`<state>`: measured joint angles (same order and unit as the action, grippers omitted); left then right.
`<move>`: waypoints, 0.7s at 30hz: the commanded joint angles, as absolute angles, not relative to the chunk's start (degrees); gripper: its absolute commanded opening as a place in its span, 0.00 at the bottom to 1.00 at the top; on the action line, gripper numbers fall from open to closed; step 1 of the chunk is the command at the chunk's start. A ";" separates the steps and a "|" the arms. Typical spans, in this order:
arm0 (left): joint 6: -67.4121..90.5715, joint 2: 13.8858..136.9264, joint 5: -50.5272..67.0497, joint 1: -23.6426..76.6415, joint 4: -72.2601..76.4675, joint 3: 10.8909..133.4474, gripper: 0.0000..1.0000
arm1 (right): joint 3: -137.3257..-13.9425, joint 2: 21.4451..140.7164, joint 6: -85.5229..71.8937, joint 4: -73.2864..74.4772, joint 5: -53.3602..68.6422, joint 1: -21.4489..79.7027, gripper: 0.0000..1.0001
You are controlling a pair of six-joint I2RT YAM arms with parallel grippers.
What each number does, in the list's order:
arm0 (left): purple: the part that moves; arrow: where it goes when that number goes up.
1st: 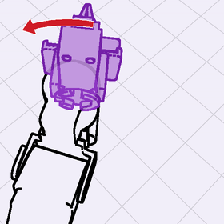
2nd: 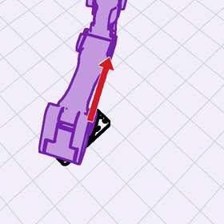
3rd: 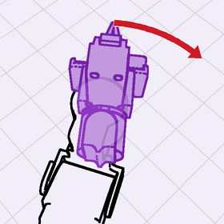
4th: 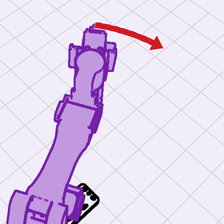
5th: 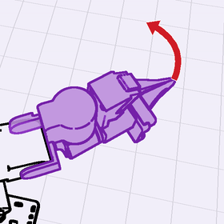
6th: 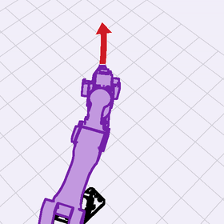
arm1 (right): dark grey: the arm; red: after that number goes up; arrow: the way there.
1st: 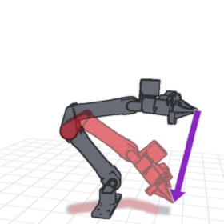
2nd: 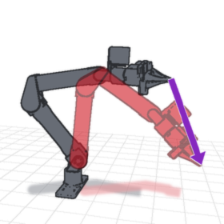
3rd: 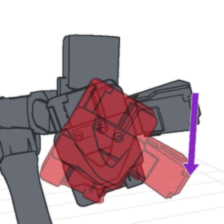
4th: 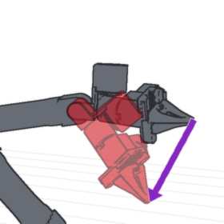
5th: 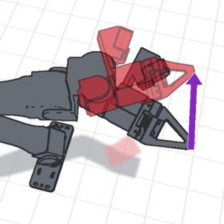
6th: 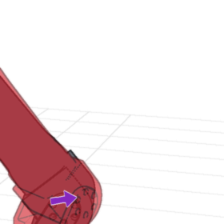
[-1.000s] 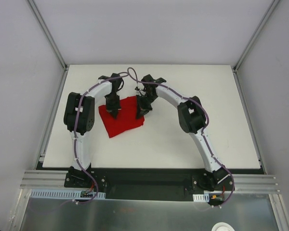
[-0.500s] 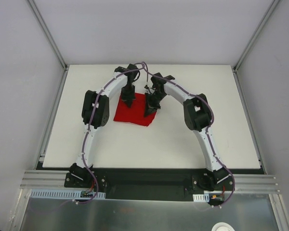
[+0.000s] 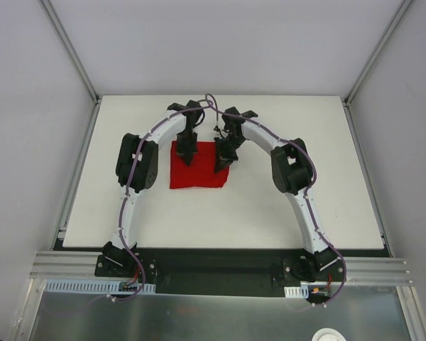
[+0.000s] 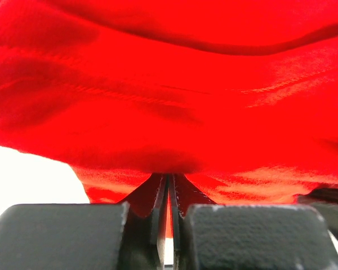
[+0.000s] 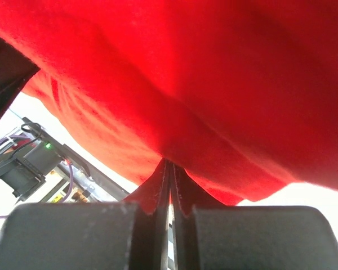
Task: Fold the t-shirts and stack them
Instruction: Smooth out wrinkles on the folded tshirt
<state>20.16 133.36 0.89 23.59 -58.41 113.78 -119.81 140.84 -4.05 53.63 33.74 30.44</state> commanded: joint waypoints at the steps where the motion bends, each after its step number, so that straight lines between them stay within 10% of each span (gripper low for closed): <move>1: 18.90 130.26 -1.58 23.64 -59.86 110.05 0.00 | -122.96 137.20 -4.39 57.21 29.63 30.41 0.01; 21: 15.82 110.51 -7.27 23.47 -58.89 108.72 0.00 | -123.14 124.56 -2.90 53.18 25.42 28.83 0.00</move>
